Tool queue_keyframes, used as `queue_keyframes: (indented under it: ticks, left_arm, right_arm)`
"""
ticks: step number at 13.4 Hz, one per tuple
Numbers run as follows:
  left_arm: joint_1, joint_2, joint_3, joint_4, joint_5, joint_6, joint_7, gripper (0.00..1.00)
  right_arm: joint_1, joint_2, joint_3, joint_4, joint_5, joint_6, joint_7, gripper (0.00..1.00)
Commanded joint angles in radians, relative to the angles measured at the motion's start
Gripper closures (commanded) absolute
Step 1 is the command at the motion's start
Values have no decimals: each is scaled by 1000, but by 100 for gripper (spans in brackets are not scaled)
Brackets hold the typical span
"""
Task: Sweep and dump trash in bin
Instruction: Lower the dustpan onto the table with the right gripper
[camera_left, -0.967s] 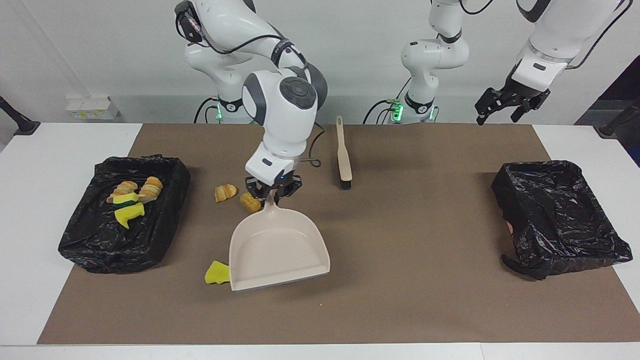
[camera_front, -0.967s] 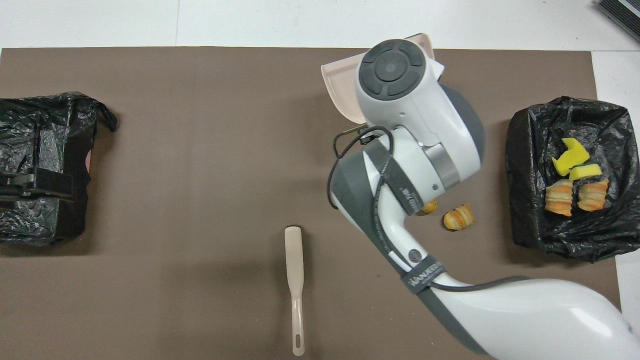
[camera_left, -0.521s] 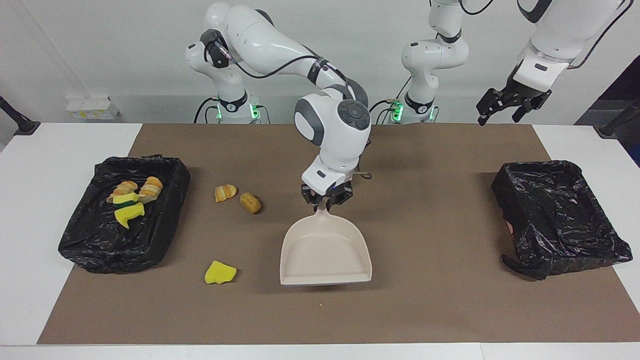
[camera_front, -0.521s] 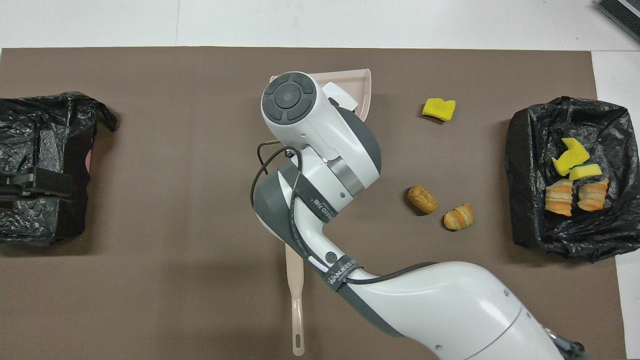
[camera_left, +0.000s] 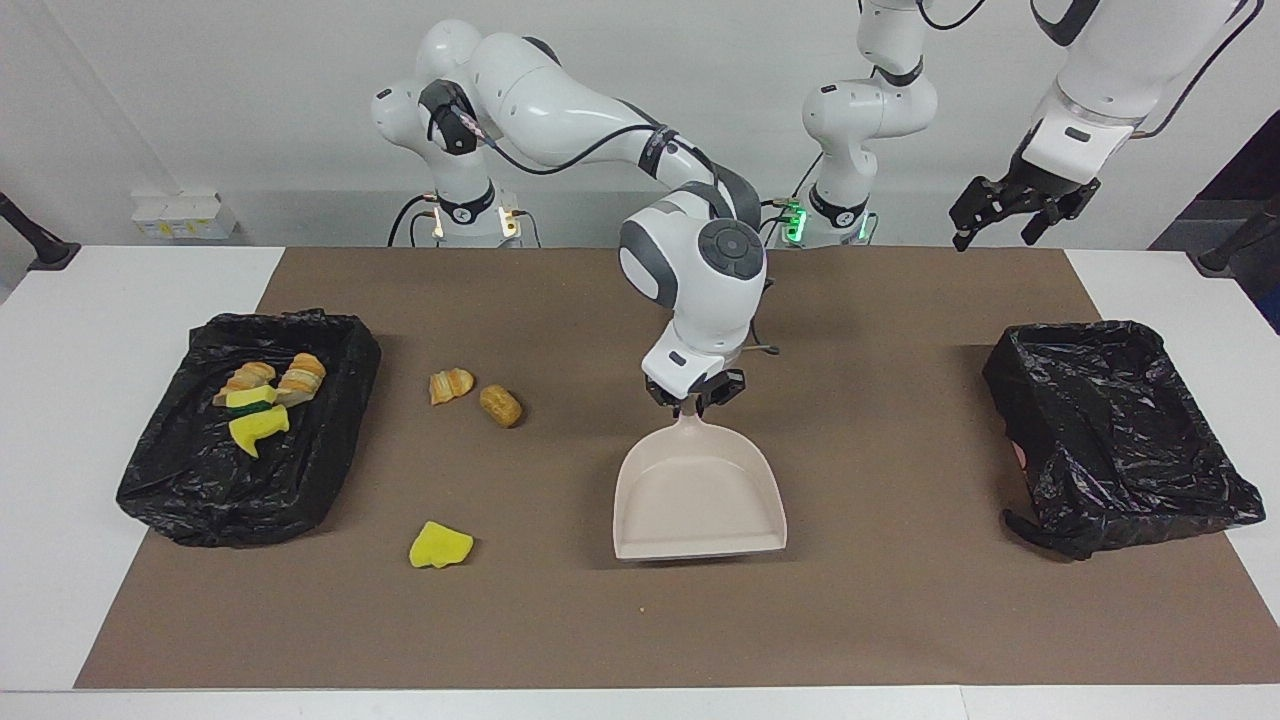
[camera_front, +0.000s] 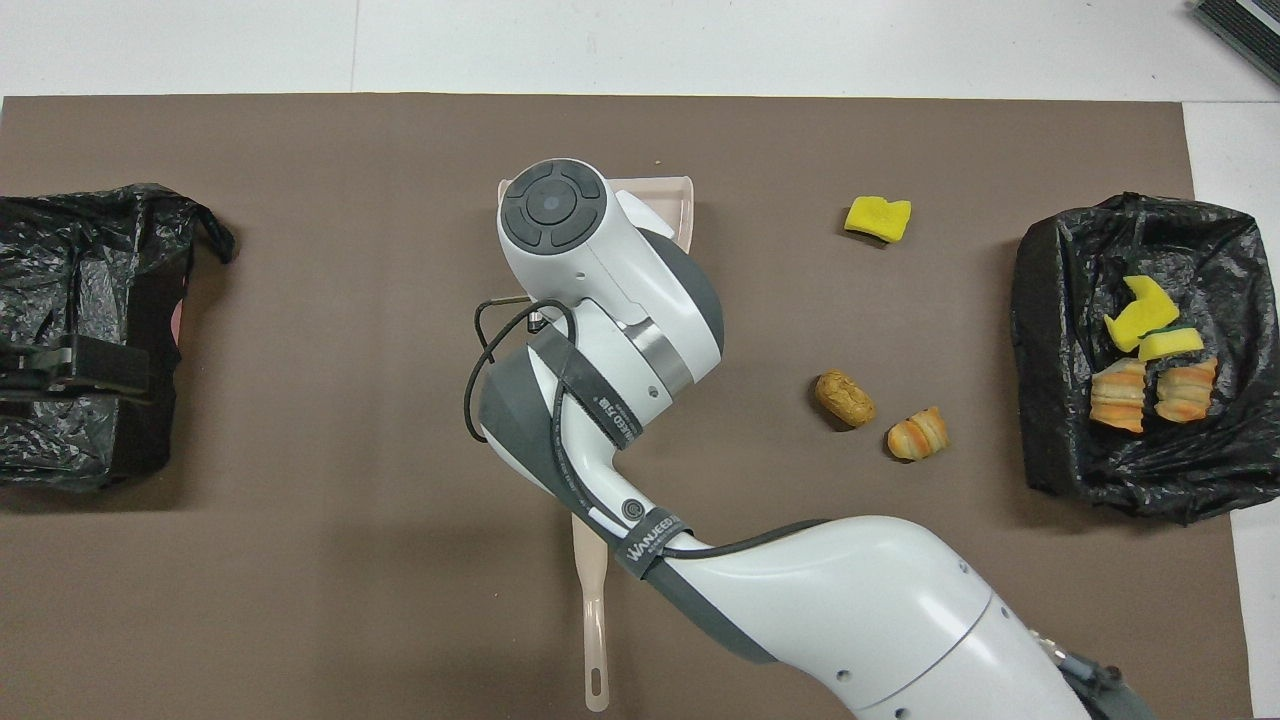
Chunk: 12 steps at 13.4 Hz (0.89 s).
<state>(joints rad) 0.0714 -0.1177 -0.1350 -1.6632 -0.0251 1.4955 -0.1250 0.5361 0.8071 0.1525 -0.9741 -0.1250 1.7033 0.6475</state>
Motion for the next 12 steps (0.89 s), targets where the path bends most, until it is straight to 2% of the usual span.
queue_keyframes:
  ticks: [1,3,9,10,12]
  left_arm:
    - [7,4,-3,16,2,-18,-2,0]
    - [18,4,-2,16,2,-15,-2,0]
    - [21,4,-3,16,4,-15,-2,0]
    - [22,6,-2,16,4,-15,-2,0]
    - [21,6,-1,16,4,-15,-2,0]
  right_arm:
    - [21,49,-1,43,22,38,49,100]
    - [22,55,1,40,22,71,52,100]
    - [22,53,1,18,24,68,52,100]
    - [22,53,1,18,22,67,52,94]
    - [21,52,1,18,22,67,52,93]
